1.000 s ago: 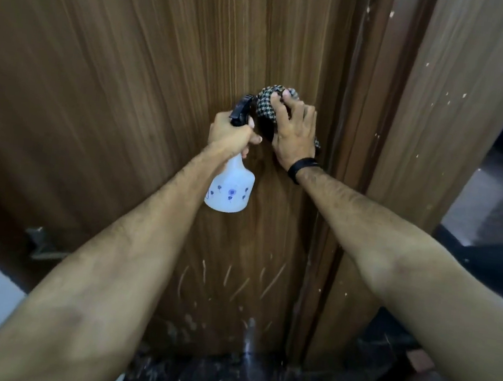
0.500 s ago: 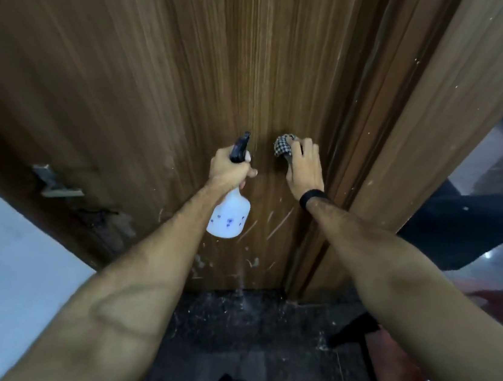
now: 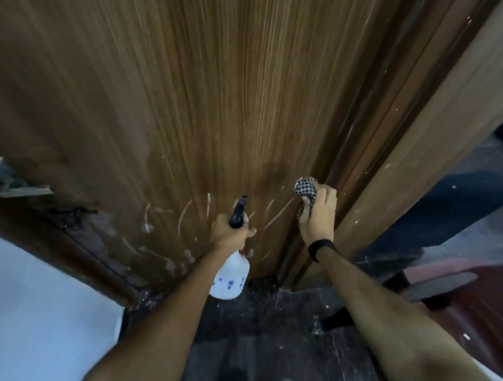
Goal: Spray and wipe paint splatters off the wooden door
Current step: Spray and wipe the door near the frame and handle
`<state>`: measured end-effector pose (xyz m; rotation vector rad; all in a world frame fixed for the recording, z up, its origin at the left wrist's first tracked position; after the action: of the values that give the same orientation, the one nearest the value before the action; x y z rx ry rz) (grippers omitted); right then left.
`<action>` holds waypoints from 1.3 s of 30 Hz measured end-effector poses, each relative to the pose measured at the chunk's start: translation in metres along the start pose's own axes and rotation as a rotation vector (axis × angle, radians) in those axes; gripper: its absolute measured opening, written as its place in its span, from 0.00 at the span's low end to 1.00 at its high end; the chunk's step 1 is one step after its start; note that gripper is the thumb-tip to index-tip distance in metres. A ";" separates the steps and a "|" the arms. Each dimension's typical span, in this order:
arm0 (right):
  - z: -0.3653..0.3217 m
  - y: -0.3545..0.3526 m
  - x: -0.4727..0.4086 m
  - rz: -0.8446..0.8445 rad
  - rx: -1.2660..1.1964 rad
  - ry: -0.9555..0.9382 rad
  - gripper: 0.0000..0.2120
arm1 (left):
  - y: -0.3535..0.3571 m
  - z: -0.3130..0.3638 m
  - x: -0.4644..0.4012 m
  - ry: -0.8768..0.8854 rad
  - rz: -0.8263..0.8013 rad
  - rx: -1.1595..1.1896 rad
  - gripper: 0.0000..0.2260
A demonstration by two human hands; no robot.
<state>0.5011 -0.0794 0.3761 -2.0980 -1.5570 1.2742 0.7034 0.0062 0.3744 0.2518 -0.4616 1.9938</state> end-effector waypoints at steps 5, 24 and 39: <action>0.041 0.023 -0.032 0.250 -0.076 -0.104 0.16 | 0.043 -0.023 -0.046 0.285 -0.063 -0.045 0.07; 0.087 0.123 -0.071 0.808 0.194 -0.487 0.22 | 0.127 -0.099 -0.167 0.817 -0.158 -0.003 0.04; 0.133 0.167 -0.029 0.684 0.084 -0.531 0.18 | 0.135 -0.119 -0.158 0.786 -0.001 -0.020 0.04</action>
<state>0.5099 -0.2117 0.2060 -2.4626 -0.8935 2.2198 0.6570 -0.1252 0.1800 -0.5345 0.0274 1.9036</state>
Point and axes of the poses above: each hand's wrist, its own x-axis away from the middle knuckle, its own y-axis out of the palm, z = x × y, the point moved 3 cm from there along -x, towards the middle knuckle, and after that the axes turned 5 degrees about z, right-handed, at the moved point
